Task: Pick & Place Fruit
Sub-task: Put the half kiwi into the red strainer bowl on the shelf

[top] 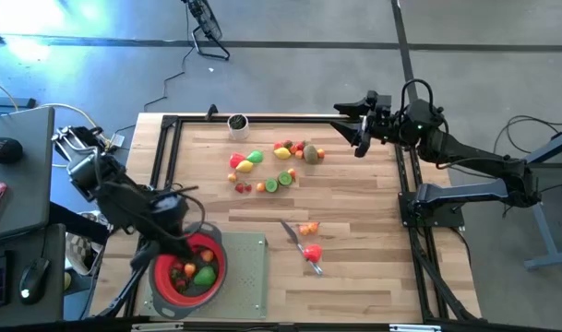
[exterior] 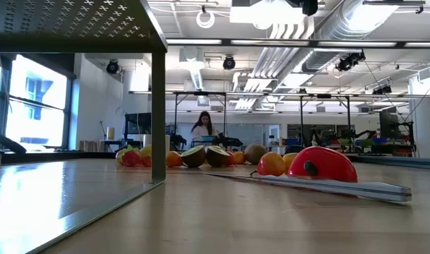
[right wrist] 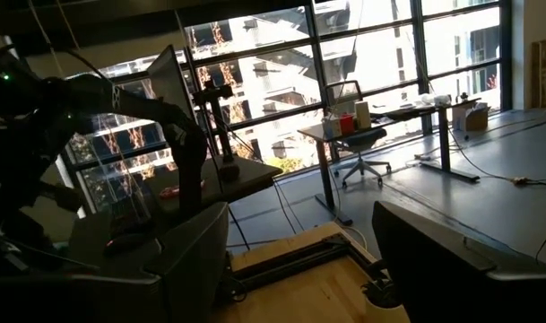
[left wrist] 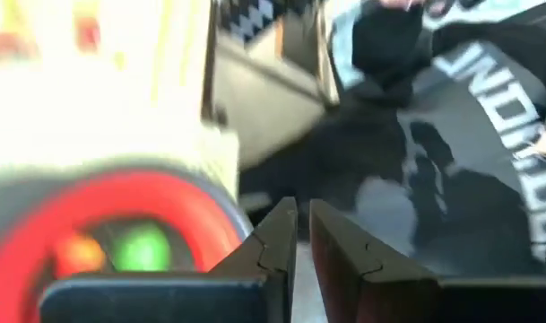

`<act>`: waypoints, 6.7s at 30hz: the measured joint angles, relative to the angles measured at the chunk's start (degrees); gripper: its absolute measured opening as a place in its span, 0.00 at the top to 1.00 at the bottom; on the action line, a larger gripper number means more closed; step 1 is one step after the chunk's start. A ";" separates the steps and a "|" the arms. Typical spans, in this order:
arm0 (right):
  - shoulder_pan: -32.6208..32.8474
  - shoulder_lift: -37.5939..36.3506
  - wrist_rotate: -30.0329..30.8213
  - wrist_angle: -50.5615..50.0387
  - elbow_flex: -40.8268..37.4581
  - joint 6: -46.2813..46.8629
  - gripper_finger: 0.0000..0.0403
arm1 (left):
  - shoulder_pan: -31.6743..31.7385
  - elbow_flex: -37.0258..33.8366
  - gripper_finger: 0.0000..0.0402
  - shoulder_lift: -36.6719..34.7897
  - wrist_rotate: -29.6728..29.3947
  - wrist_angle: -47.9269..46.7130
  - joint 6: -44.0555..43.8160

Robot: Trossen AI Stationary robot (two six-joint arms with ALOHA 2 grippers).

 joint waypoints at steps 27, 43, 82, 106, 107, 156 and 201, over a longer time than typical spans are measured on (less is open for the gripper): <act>0.00 0.00 0.00 -0.07 0.00 0.22 0.33 | -0.01 3.12 0.92 1.22 -43.52 2.42 35.27; 0.00 0.00 0.29 -1.72 0.00 0.20 0.33 | 5.74 3.09 0.92 1.17 -45.31 2.36 41.28; -0.02 0.00 0.46 -5.05 0.00 -0.46 0.33 | 38.18 -10.50 0.92 1.12 -26.45 23.95 50.52; 0.18 6.21 6.07 -14.80 0.00 6.66 0.33 | 45.70 -31.91 0.92 -21.46 -16.64 36.01 51.84; 0.35 7.62 5.99 -14.80 0.00 7.16 0.33 | 45.70 -33.64 0.92 -22.55 -16.61 37.90 51.76; 13.61 46.86 10.28 6.45 0.00 -13.36 0.33 | 45.70 -38.80 0.92 -25.99 -16.37 37.24 39.69; 8.88 50.53 1.06 4.22 0.00 -13.93 0.14 | 45.70 -38.80 0.92 -25.82 -16.64 38.48 39.45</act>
